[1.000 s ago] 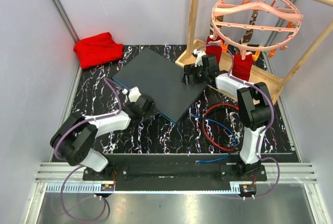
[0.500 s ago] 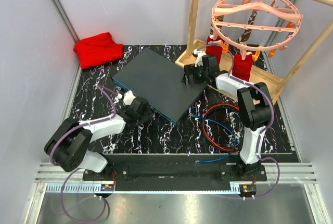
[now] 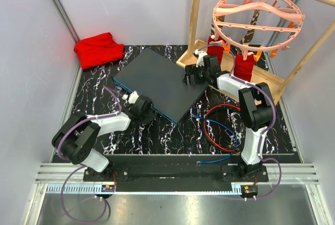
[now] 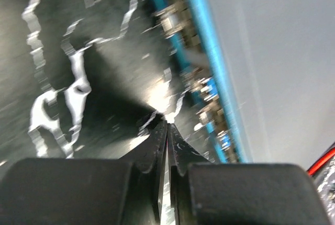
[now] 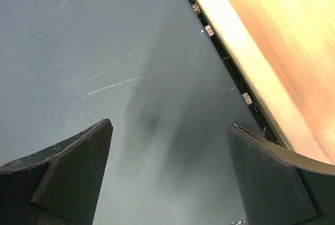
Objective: Insert the plug into the switch port
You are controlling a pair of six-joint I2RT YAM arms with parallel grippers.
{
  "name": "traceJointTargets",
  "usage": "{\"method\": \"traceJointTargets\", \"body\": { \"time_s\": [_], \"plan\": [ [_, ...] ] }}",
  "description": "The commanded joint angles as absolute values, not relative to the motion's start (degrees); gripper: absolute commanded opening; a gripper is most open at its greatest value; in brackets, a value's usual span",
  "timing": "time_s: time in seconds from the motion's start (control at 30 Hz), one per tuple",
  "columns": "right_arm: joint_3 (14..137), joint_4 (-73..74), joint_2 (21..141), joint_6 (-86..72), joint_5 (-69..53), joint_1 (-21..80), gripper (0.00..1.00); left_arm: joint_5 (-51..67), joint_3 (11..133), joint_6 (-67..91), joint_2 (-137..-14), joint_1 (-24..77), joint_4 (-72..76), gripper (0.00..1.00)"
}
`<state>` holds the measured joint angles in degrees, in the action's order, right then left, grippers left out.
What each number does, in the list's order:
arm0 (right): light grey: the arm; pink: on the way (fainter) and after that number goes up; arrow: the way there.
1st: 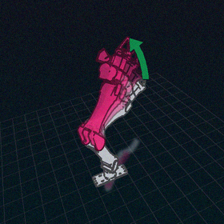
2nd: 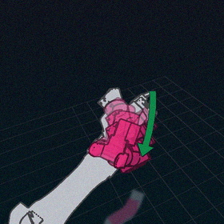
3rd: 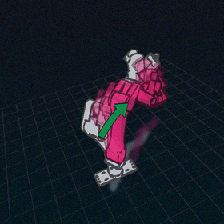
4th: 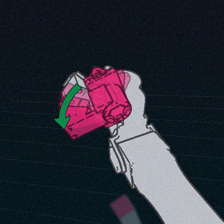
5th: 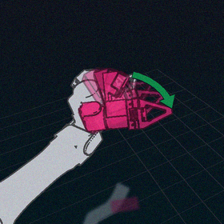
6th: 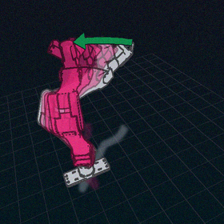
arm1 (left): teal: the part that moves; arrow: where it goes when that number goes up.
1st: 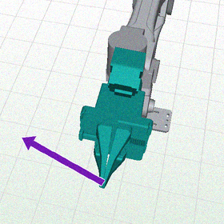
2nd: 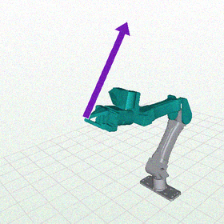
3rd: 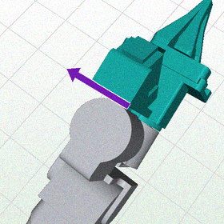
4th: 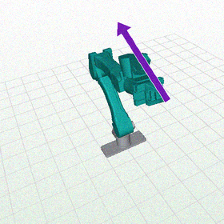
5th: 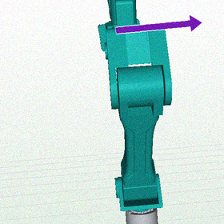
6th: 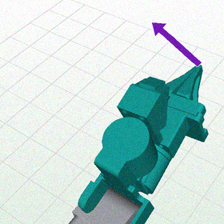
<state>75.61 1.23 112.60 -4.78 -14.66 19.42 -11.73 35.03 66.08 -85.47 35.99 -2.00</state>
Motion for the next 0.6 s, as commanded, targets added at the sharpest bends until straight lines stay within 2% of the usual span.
{"method": "traceJointTargets", "body": {
  "time_s": [0.0,0.33,0.57],
  "plan": [
    [75.59,3.96,115.57,-5.19,-16.44,19.42,1.00,-10.11,36.74,65.22,-90.17,35.33,-0.18,0.06],
    [76.02,6.93,117.07,-6.94,-20.65,19.42,1.00,-9.75,35.69,63.37,-92.82,34.54,7.29,0.03],
    [75.94,9.58,118.48,-9.31,-25.40,19.42,1.00,-9.05,32.78,60.65,-92.46,34.45,20.38,0.05]
  ]
}}
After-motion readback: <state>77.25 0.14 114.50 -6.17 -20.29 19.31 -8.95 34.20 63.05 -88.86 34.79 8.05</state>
